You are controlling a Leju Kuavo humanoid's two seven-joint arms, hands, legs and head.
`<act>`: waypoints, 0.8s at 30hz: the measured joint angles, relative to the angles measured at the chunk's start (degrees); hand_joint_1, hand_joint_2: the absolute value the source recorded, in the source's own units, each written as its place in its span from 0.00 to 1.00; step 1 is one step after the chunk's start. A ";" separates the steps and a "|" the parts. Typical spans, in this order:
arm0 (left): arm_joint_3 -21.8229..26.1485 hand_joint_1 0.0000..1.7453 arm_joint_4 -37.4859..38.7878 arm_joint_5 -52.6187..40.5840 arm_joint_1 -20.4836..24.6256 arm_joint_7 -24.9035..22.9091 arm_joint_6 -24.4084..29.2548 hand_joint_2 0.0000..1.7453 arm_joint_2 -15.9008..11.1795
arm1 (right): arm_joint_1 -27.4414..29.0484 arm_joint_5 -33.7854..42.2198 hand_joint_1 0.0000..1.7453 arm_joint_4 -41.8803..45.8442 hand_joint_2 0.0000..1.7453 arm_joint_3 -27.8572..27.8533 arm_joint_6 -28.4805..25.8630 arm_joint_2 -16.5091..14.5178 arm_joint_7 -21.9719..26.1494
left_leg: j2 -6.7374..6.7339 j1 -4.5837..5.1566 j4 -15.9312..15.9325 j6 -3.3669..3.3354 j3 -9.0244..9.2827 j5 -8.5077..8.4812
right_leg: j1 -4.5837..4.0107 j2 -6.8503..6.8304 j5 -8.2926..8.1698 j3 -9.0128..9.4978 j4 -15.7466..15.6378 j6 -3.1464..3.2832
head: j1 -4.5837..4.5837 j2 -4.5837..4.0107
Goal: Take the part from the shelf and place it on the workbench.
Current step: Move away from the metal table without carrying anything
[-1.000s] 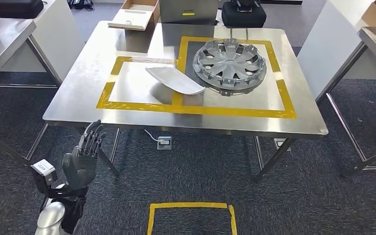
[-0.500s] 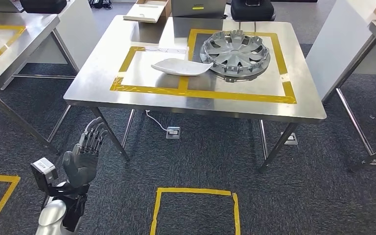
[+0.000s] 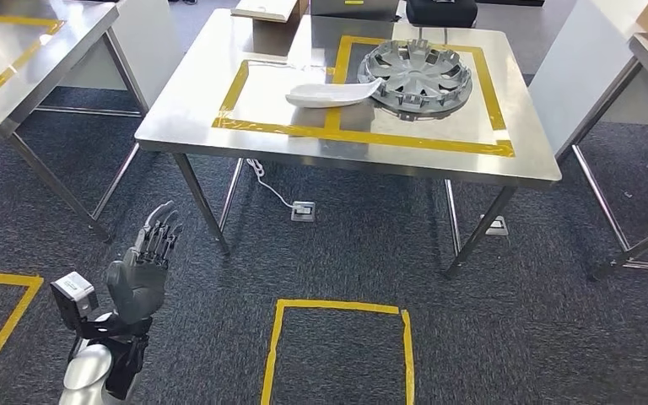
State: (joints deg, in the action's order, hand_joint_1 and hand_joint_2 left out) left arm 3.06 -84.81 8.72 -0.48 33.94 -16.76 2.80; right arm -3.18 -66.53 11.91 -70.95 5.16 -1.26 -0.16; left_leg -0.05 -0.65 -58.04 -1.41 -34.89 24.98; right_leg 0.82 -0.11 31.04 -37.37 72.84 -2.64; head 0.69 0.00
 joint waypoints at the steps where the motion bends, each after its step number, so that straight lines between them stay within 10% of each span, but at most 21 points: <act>1: 0.00 0.00 -0.11 0.00 -0.10 -0.08 0.04 0.00 0.02 | -0.06 -0.05 0.00 0.01 0.00 0.00 0.00 0.03 0.01 | -0.01 0.00 -0.25 0.19 -0.79 -0.55 | -0.02 0.03 -0.92 3.31 -3.82 0.22 | 0.01 0.00; 4: -0.01 0.00 -0.66 0.01 -0.31 -0.21 0.13 0.00 0.06 | -0.35 -0.12 0.00 0.02 0.00 0.00 0.00 0.20 0.04 | -0.08 0.09 -0.62 1.11 -1.97 -2.09 | -0.52 0.19 0.76 10.93 -14.92 1.30 | 0.04 0.00; 7: -0.02 0.00 -0.88 0.00 -0.66 -0.30 0.31 0.00 0.10 | -0.41 -0.17 0.00 0.02 0.00 0.00 0.03 0.33 0.00 | -0.03 -0.03 -0.25 2.20 -2.39 -3.13 | -0.68 0.06 -0.11 10.30 -16.16 2.68 | 0.15 0.00; 11: -0.01 0.00 -1.14 -0.04 -1.09 -1.17 0.92 0.00 0.19 | -0.46 -0.43 0.00 0.02 0.00 0.00 0.16 0.39 -0.01 | 0.07 -0.19 -9.82 3.03 -5.26 6.49 | -0.46 -0.37 -3.21 7.02 -16.43 3.95 | -0.30 0.00; 14: 0.02 0.00 -1.13 -0.25 -1.41 -1.79 1.21 0.00 0.25 | -0.44 -0.67 0.00 0.02 0.00 0.00 0.26 0.39 -0.01 | 0.06 -0.21 -16.74 3.30 -4.68 7.41 | -0.55 -0.55 -5.31 4.07 -16.04 3.78 | -0.40 0.00; 16: 0.05 0.00 -1.02 -0.55 -1.50 -1.92 1.30 0.00 0.26 | -0.47 -0.75 0.00 0.02 0.00 0.00 0.23 0.39 0.00 | 0.06 -0.22 -12.40 3.13 0.12 4.60 | -0.53 -0.63 -6.48 2.21 -15.45 3.45 | -0.46 0.00; 19: 0.14 0.00 -0.48 -1.07 -1.64 -1.99 1.47 0.00 0.27 | -0.48 -0.80 0.00 0.02 0.00 0.00 0.15 0.39 0.05 | 0.13 0.06 -1.10 2.34 8.14 6.52 | -0.71 -0.59 -7.82 1.04 -14.68 2.57 | -0.57 0.00; 22: 0.39 0.00 1.54 -1.66 -2.10 -2.19 1.49 0.00 0.30 | -0.39 -0.78 0.00 0.02 0.00 0.00 0.14 0.40 0.03 | 0.01 0.34 0.71 0.96 8.13 6.47 | -0.48 -0.49 -8.88 0.80 -14.80 1.41 | -0.55 0.00; 24: 0.52 0.00 3.70 -2.06 -2.31 -2.47 1.42 0.00 0.33 | -0.20 -0.75 0.00 0.01 0.00 0.00 0.13 0.38 -0.13 | -0.20 0.22 0.83 0.01 6.78 5.03 | -0.25 -0.31 -5.71 -0.24 -12.56 0.72 | -0.42 0.00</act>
State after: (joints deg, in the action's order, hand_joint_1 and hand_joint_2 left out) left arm 3.58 -81.11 6.66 -2.79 31.47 -15.34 3.13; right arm -3.39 -67.28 11.92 -70.95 5.28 -0.89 -0.30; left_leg -0.25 -0.43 -57.21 -1.40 -28.11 30.01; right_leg 0.57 -0.42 25.33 -37.60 60.28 -1.92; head 0.27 0.00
